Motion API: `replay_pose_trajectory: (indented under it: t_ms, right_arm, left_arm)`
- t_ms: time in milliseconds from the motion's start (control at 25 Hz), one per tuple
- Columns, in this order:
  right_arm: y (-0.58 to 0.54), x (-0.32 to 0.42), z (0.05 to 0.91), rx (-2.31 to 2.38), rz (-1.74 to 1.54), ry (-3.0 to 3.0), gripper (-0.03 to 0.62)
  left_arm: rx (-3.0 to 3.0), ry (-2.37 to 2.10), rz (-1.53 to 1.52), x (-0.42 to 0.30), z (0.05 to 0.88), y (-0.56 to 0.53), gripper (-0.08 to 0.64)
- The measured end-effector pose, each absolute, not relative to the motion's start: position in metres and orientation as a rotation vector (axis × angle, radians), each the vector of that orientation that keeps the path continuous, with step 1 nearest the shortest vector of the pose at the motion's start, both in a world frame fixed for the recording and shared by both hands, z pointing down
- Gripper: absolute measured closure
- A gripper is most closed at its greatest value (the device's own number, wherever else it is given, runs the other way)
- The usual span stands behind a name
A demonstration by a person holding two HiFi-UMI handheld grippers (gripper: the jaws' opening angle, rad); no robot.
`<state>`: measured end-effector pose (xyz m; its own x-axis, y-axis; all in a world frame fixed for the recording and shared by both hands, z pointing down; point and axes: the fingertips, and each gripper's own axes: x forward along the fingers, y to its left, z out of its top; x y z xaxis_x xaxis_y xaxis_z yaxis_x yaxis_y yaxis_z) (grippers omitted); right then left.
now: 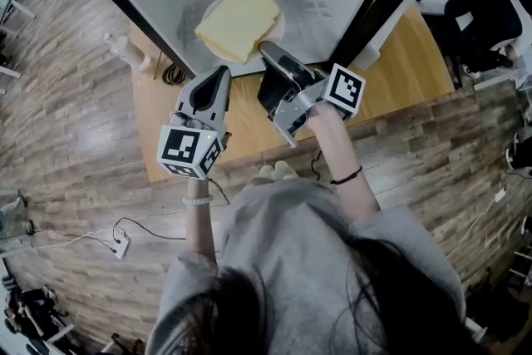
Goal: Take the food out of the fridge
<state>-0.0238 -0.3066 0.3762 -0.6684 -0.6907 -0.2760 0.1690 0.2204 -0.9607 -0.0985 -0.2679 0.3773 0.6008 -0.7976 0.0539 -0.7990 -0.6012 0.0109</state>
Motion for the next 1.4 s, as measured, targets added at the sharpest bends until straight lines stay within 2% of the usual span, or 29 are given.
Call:
replay_pose_trajectory:
  t_ms: [1400]
  right_arm:
    - [-0.291,-0.010,0.396,-0.513,-1.590,1.758,0.543]
  left_arm:
    - [2.760,-1.384,0.082,-0.112,0.386,-0.270,0.552]
